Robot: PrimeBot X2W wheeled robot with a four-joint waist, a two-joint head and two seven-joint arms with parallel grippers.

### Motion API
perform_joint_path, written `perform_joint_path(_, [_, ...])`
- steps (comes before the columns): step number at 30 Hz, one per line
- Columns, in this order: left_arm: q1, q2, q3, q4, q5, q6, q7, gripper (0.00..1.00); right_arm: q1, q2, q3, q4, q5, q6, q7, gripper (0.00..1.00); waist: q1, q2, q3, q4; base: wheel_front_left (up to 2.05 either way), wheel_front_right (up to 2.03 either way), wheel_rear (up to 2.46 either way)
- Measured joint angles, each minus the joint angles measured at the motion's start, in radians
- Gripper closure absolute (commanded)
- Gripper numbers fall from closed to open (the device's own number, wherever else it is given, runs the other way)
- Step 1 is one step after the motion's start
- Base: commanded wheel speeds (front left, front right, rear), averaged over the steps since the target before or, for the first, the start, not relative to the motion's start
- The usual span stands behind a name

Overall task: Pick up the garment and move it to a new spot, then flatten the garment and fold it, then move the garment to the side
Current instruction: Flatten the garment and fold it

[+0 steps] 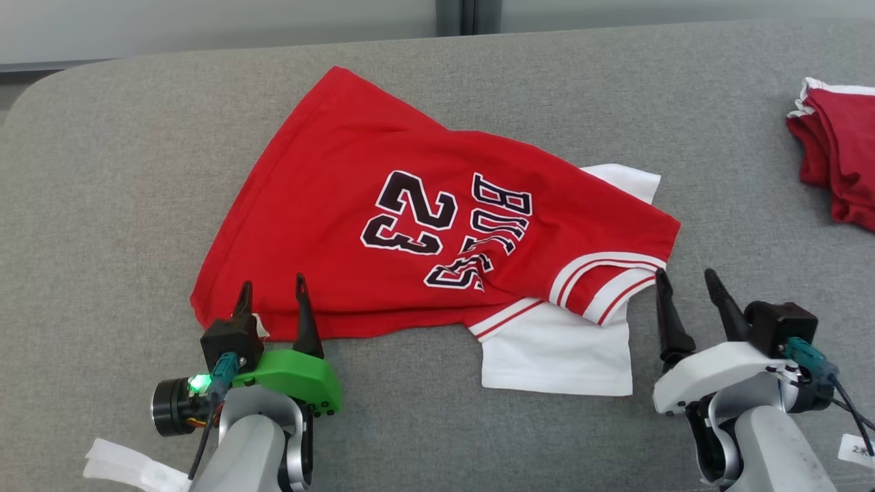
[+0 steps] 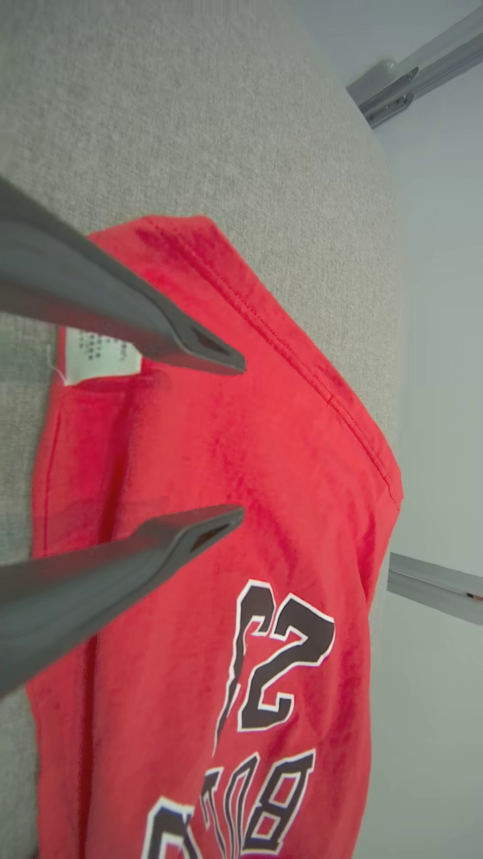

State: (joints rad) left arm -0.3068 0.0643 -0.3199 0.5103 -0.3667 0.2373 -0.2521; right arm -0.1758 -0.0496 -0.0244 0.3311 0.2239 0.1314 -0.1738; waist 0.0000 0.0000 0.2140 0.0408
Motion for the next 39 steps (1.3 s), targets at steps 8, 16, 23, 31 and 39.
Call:
perform_joint_path(8, [0.021, -0.002, 0.012, -0.078, -0.001, 0.007, -0.006, 0.00, -0.014, 0.001, 0.064, 0.031, 0.017, 0.000, 0.118, 0.00, 0.0000, 0.0000, 0.000, 0.042, 0.00, 0.00, 0.00])
perform_joint_path(16, [0.056, -0.002, 0.008, -0.159, 0.008, 0.014, -0.009, 0.00, -0.023, -0.001, -0.082, 0.044, -0.006, 0.000, 0.117, 0.00, 0.0000, 0.0000, -0.006, 0.097, 0.00, 0.00, 0.00])
perform_joint_path(23, [0.070, 0.005, 0.003, -0.185, 0.010, 0.019, -0.010, 0.00, -0.106, 0.000, -0.129, 0.123, -0.043, 0.000, 0.142, 0.00, 0.0000, 0.0000, 0.001, 0.120, 0.00, 0.00, 0.00])
perform_joint_path(31, [0.072, 0.010, -0.004, -0.192, 0.010, 0.023, -0.005, 0.00, -0.199, -0.028, -0.145, 0.245, -0.058, 0.000, 0.160, 0.88, 0.0000, 0.0000, 0.004, 0.139, 0.00, 0.00, 0.00])
perform_joint_path(39, [0.087, 0.018, 0.012, -0.217, 0.001, 0.036, -0.005, 0.00, -0.280, -0.097, -0.103, 0.263, -0.083, 0.000, 0.136, 1.00, 0.0000, 0.0000, 0.000, 0.140, 0.00, 0.00, 0.00])
